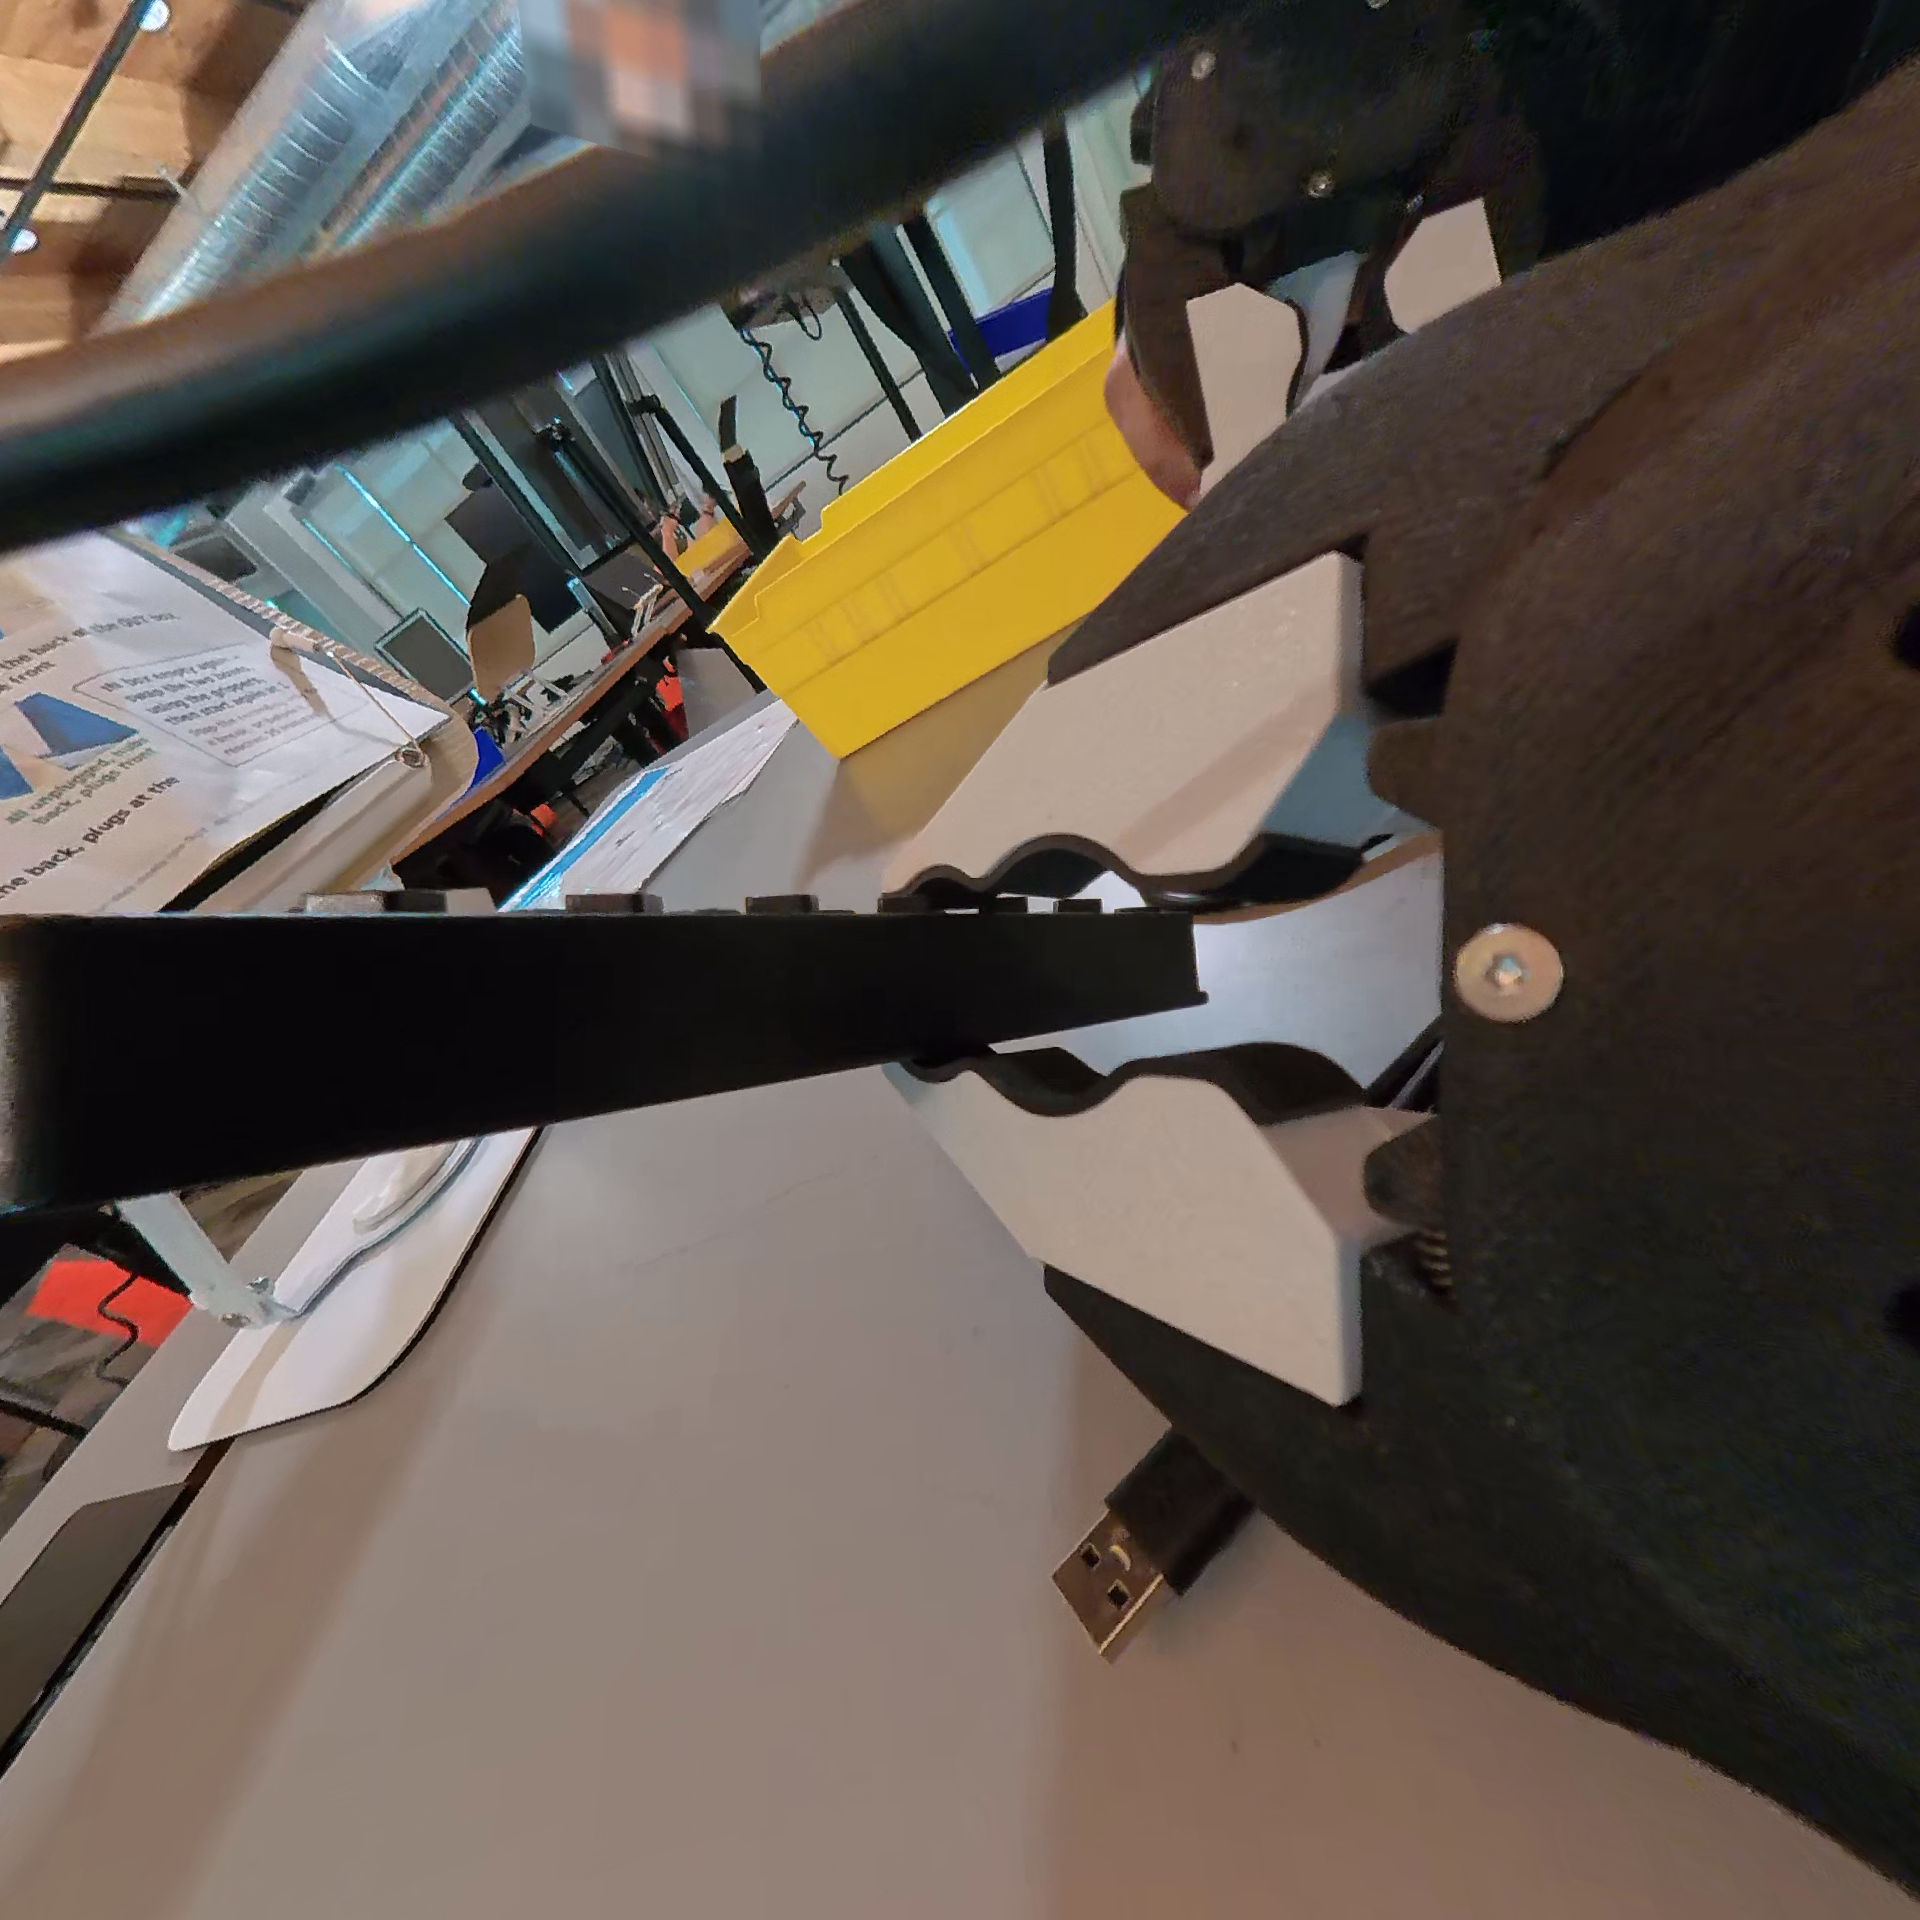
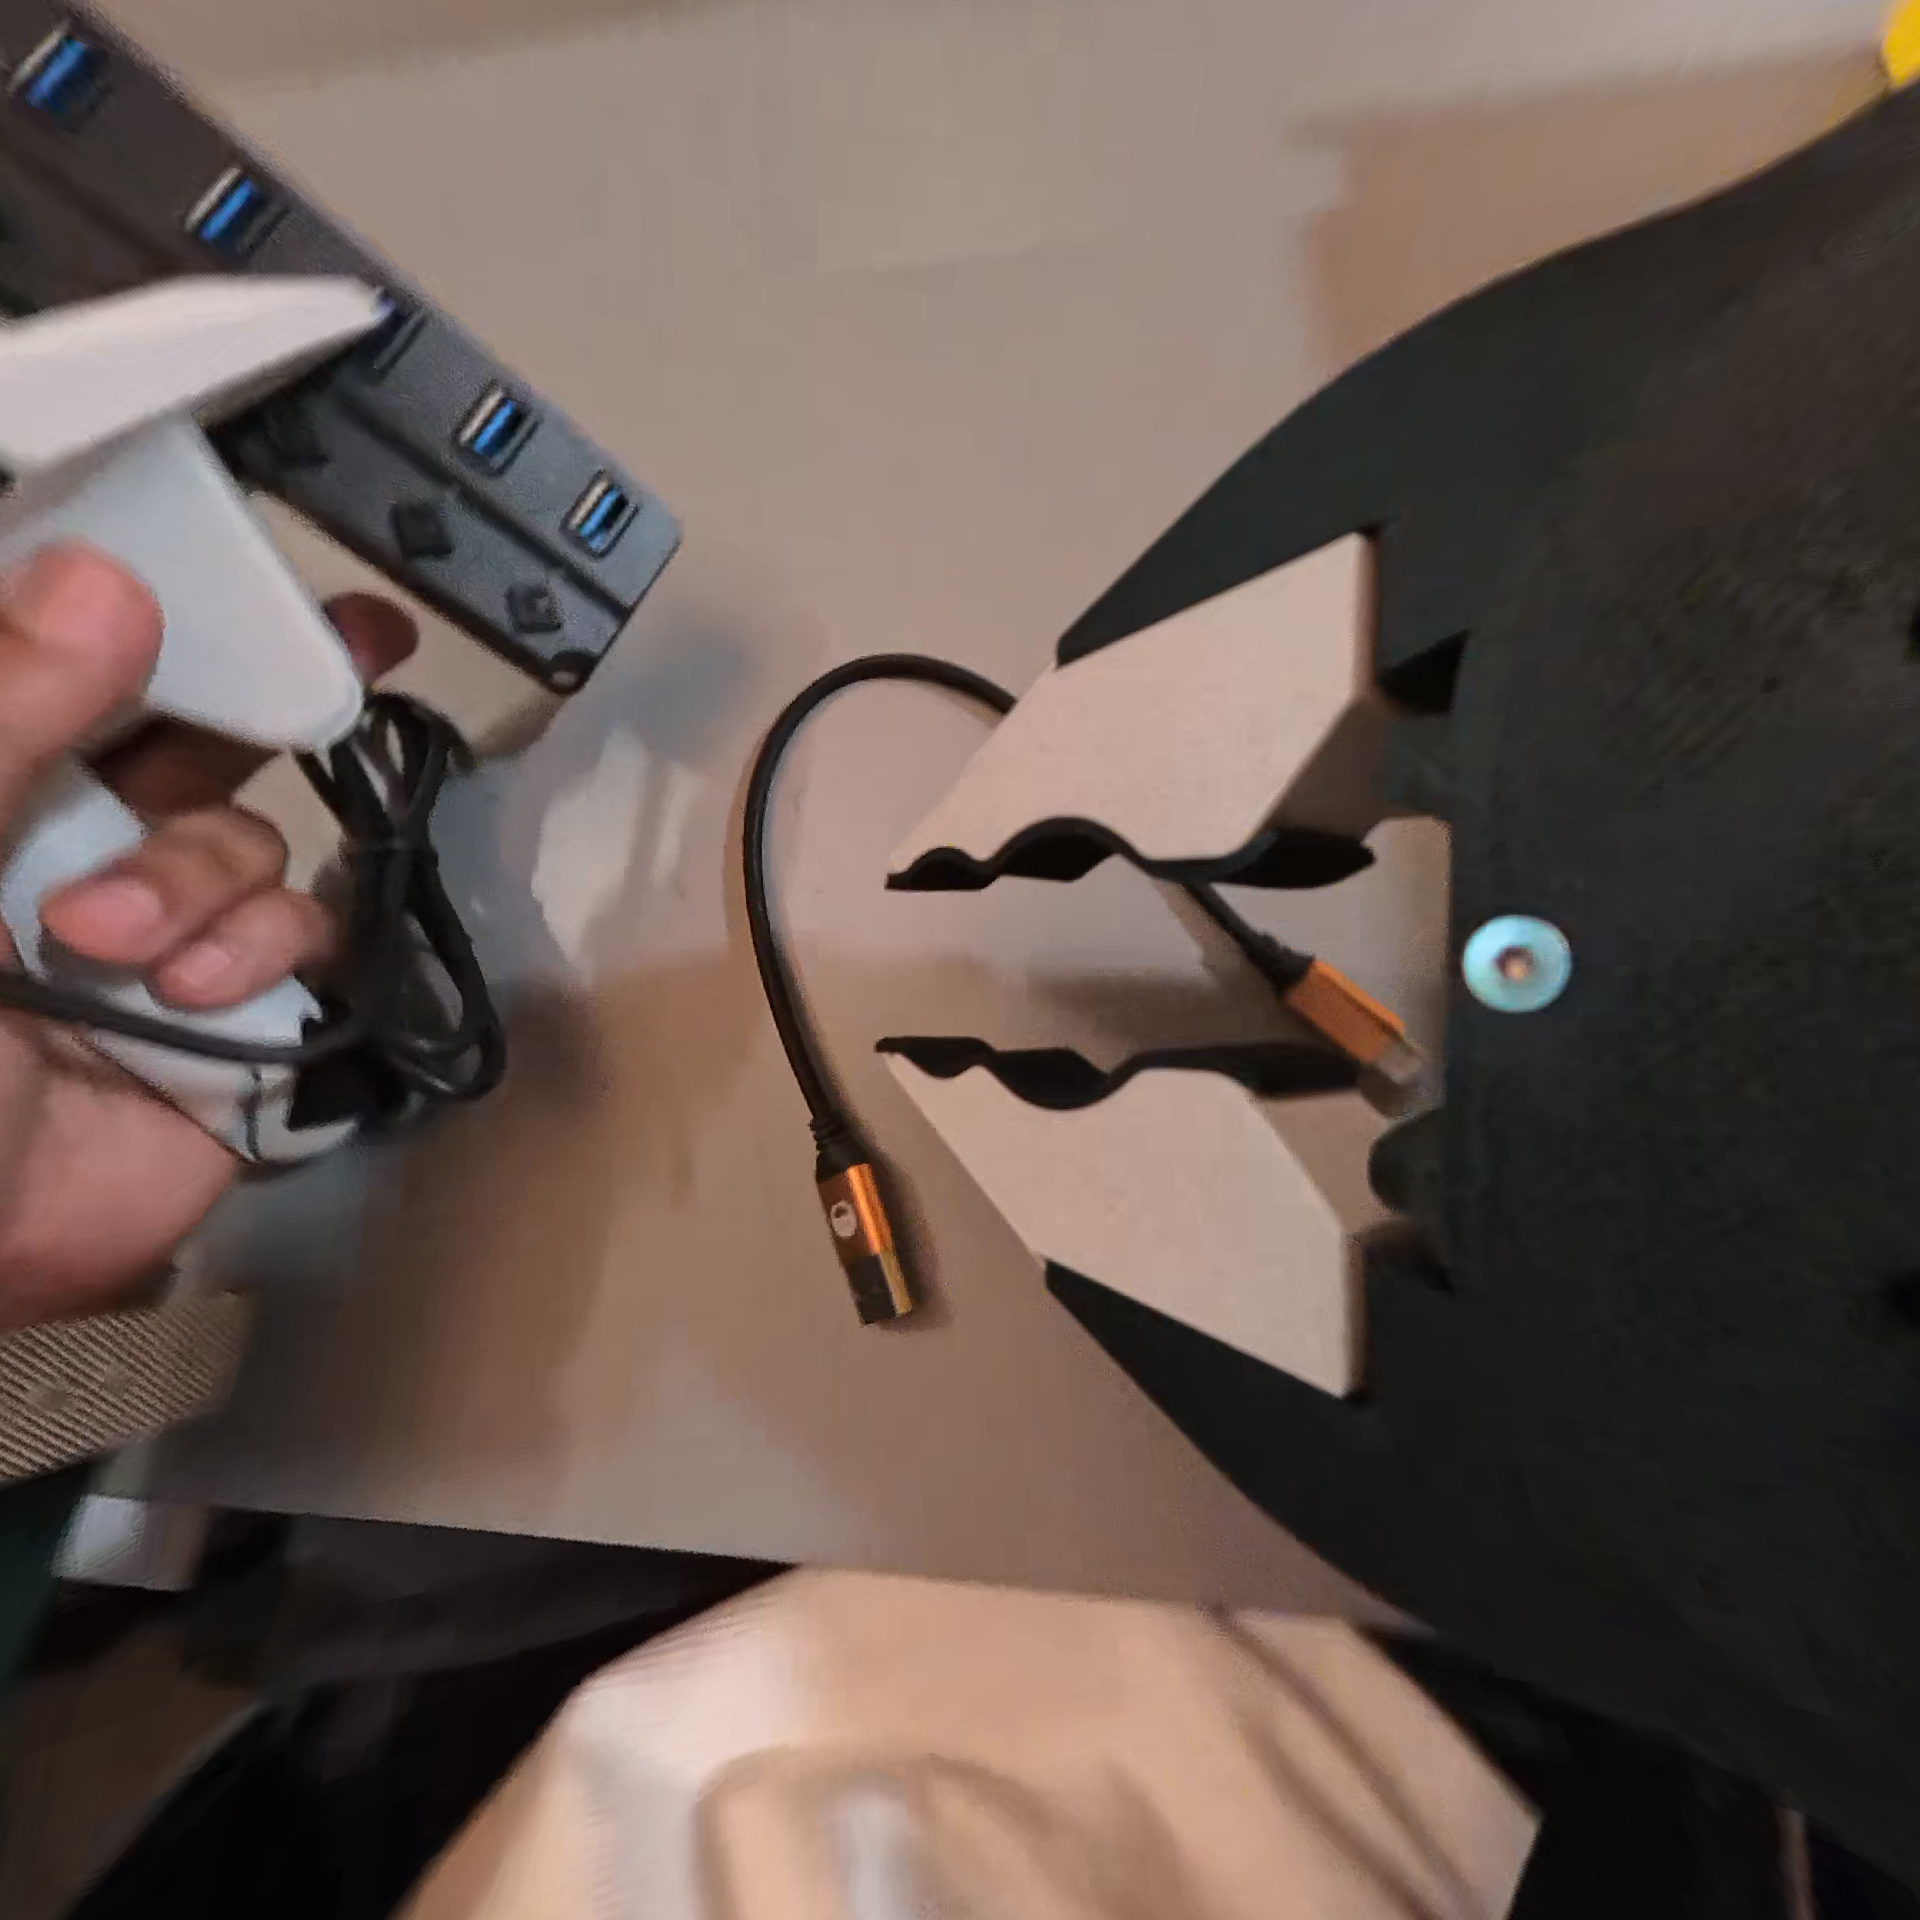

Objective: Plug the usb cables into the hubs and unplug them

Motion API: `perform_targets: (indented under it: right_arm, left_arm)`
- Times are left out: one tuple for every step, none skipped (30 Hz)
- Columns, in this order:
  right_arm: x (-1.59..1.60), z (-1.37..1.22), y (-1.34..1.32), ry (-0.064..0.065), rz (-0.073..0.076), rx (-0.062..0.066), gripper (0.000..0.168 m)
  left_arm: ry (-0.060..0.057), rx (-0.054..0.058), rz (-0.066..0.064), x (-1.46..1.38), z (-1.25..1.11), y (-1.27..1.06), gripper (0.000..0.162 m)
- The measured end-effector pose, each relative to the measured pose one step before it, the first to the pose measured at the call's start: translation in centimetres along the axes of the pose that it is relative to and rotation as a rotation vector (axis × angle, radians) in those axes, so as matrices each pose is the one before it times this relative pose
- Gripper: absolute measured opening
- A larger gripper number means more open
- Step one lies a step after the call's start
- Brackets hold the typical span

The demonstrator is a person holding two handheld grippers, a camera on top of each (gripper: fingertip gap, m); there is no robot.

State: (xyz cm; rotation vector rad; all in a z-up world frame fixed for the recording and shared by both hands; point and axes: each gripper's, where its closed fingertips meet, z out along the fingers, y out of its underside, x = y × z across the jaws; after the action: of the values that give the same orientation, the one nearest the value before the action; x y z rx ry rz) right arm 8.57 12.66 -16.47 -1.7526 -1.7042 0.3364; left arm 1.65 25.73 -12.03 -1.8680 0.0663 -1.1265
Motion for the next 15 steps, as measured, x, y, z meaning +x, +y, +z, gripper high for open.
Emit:
perform_targets:
  right_arm:
    - [0.054,0.443,0.002,-0.0117,-0.085,-0.0238,0.027]
    - [0.103,0.441,0.025,-0.0108,-0.0806,-0.0242,0.027]
    - [0.095,0.437,0.055,-0.0123,-0.0726,-0.0249,0.03]
    - [0.083,0.401,0.058,-0.0139,-0.0659,-0.0243,0.035]
    - [0.066,0.291,-0.041,-0.0147,-0.0611,-0.018,0.039]
    - [0.06,0.168,-0.193,-0.0172,-0.0545,-0.009,0.039]
    - [-0.015,0.095,-0.216,-0.0281,-0.0433,-0.0095,0.042]
    - [-0.11,0.103,-0.147,-0.0425,-0.0302,-0.0167,0.044]
    - [-0.142,0.114,-0.146,-0.0502,-0.0248,-0.0192,0.046]
    - [-0.191,0.142,-0.202,-0.0545,-0.0268,-0.0183,0.047]
    - [-0.22,0.185,-0.236,-0.0575,-0.0272,-0.0173,0.049]
    - [-0.202,0.214,-0.36,-0.0579,-0.0222,-0.0115,0.048]
    - [-0.29,0.246,-0.482,-0.0641,-0.0155,-0.0045,0.049]
    - [-0.363,0.25,-0.488,-0.067,-0.0102,-0.0015,0.046]
    - [-0.273,0.214,-0.412,-0.0581,-0.0064,-0.0013,0.044]
  left_arm:
    - [-0.0053,0.0029,0.0055,-0.093,-0.053,-0.091,0.021]
    - [-0.004,0.0035,0.0039,-0.087,-0.063,-0.115,0.021]
    - [-0.0046,0.004,0.0025,-0.111,-0.093,-0.125,0.021]
    - [-0.0051,0.0045,0.0014,-0.146,-0.087,-0.137,0.021]
    - [-0.0041,0.0032,-0.0004,-0.149,-0.067,-0.097,0.021]
    - [-0.0034,0.0015,-0.0017,-0.153,-0.062,-0.07,0.021]
    - [-0.0031,0.0002,-0.0025,-0.154,-0.057,-0.01,0.021]
    - [-0.0032,-0.0003,-0.0037,-0.143,-0.05,0.025,0.021]
    - [-0.0018,0.0002,-0.0054,-0.112,-0.047,0.019,0.021]
    - [0.0008,0.0005,-0.0066,-0.064,-0.039,0.0,0.021]
    - [0.0014,0.0007,-0.0052,-0.022,-0.015,-0.009,0.021]
    - [-0.0004,0.0004,-0.0013,-0.046,-0.001,-0.024,0.021]
    - [-0.0019,-0.0004,0.0016,-0.046,0.003,-0.018,0.021]
    - [-0.0014,-0.0007,0.0021,-0.055,-0.004,-0.01,0.021]
    - [-0.0006,-0.0007,0.0,-0.043,-0.032,-0.016,0.021]
